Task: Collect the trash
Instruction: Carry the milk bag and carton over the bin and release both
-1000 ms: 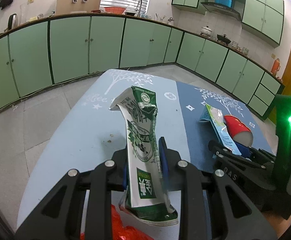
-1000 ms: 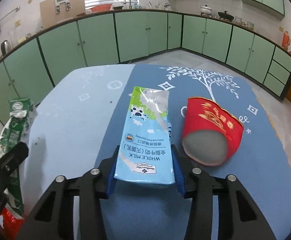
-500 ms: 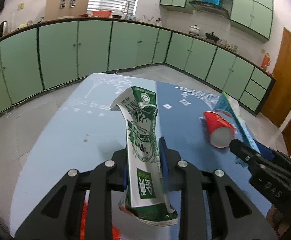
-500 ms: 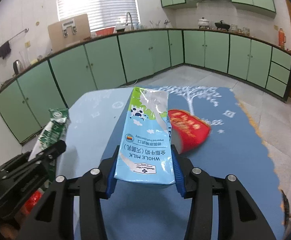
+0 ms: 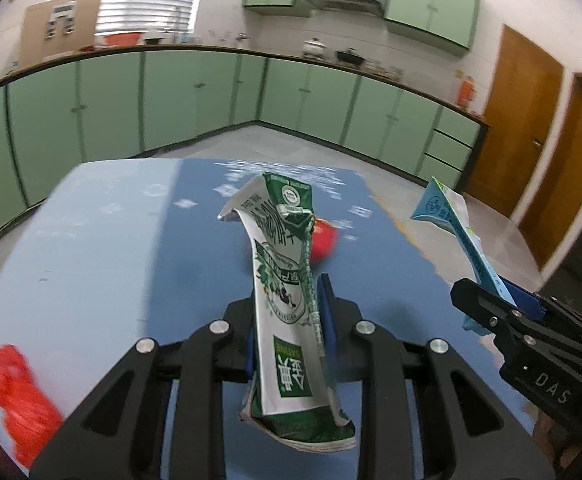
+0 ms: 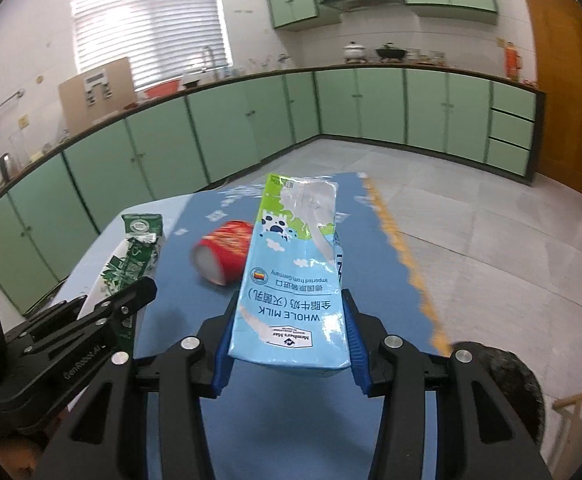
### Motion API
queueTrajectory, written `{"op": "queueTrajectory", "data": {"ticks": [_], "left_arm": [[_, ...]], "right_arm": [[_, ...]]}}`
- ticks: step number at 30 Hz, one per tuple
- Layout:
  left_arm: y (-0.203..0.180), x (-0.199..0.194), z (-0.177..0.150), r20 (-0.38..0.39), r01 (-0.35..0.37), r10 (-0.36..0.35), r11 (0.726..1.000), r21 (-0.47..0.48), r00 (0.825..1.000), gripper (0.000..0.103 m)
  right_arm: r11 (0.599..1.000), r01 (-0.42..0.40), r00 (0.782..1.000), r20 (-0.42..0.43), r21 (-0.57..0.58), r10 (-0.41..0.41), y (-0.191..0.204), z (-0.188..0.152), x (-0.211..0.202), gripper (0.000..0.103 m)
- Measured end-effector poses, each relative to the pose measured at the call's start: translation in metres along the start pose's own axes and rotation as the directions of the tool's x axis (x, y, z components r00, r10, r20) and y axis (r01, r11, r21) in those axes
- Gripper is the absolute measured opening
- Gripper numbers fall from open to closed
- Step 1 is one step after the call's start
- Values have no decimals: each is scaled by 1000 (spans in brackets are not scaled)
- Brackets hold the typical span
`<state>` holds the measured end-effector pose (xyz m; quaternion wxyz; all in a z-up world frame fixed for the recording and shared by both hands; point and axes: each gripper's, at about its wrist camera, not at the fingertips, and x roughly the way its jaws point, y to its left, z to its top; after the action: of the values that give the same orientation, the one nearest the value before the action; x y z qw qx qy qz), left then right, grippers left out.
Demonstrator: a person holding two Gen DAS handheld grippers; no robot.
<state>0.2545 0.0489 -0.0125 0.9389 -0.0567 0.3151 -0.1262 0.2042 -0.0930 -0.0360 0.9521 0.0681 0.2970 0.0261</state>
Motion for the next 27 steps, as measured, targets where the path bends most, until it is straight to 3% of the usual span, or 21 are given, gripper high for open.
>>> {"op": "queueTrajectory", "data": {"ticks": [13, 27], "left_arm": [[-134, 27, -27, -46, 191, -186, 974, 125, 981, 24], [-252, 44, -71, -136, 344, -320, 911, 230, 938, 24]], "right_arm": [[969, 200, 979, 13, 144, -204, -126, -32, -49, 47], [897, 349, 935, -41, 272, -352, -225, -88, -94, 47]]}}
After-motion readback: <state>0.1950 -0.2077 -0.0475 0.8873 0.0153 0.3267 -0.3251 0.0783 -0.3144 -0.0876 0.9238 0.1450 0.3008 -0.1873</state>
